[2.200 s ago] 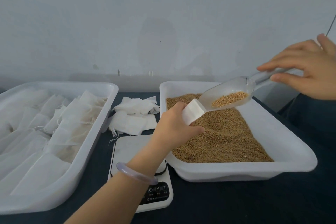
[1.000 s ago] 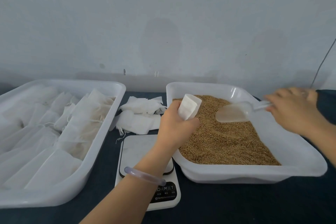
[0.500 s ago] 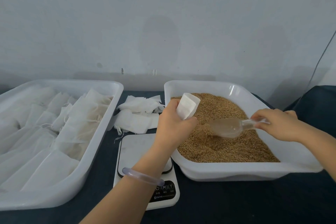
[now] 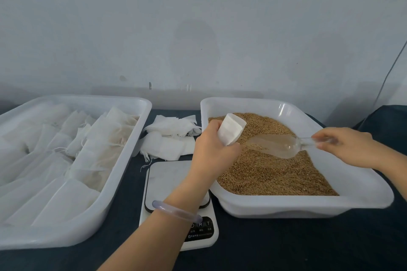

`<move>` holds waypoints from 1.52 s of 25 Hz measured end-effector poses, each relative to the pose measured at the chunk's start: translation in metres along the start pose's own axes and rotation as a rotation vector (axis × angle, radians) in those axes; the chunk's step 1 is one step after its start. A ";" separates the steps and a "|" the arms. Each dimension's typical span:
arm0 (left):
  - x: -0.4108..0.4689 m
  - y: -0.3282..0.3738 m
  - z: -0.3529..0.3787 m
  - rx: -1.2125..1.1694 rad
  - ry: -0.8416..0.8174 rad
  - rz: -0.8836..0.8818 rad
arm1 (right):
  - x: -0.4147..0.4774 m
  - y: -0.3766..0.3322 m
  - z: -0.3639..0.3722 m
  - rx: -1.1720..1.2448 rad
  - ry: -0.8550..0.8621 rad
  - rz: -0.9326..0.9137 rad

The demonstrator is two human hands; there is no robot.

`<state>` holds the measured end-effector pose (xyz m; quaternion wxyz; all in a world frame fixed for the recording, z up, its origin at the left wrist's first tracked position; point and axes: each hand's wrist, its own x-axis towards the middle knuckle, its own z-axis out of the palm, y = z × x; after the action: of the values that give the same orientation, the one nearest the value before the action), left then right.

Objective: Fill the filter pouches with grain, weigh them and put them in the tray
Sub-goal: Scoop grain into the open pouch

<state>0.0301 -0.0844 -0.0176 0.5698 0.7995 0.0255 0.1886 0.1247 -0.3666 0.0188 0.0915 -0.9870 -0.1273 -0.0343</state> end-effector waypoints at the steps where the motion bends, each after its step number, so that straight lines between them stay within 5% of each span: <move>1: -0.001 0.000 0.000 0.007 0.004 0.006 | -0.001 -0.001 -0.001 0.068 -0.011 -0.015; 9: -0.002 0.000 0.004 0.150 0.035 0.036 | -0.011 -0.020 -0.049 0.401 0.053 -0.214; 21: -0.001 0.002 0.004 0.205 0.003 0.011 | -0.010 -0.069 -0.116 -0.297 0.504 -0.552; 31: -0.001 -0.001 0.004 0.201 0.004 0.017 | -0.010 -0.077 -0.117 -0.364 0.552 -0.624; 35: 0.000 -0.002 0.002 0.119 0.023 -0.017 | 0.010 -0.058 -0.101 -0.223 0.460 -0.331; 38: -0.001 -0.002 0.003 0.093 0.042 -0.028 | 0.016 -0.044 -0.044 -0.356 0.278 -0.107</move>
<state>0.0304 -0.0863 -0.0204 0.5340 0.8204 0.0576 0.1961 0.1273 -0.3290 0.0714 -0.0692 -0.9652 -0.1578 -0.1966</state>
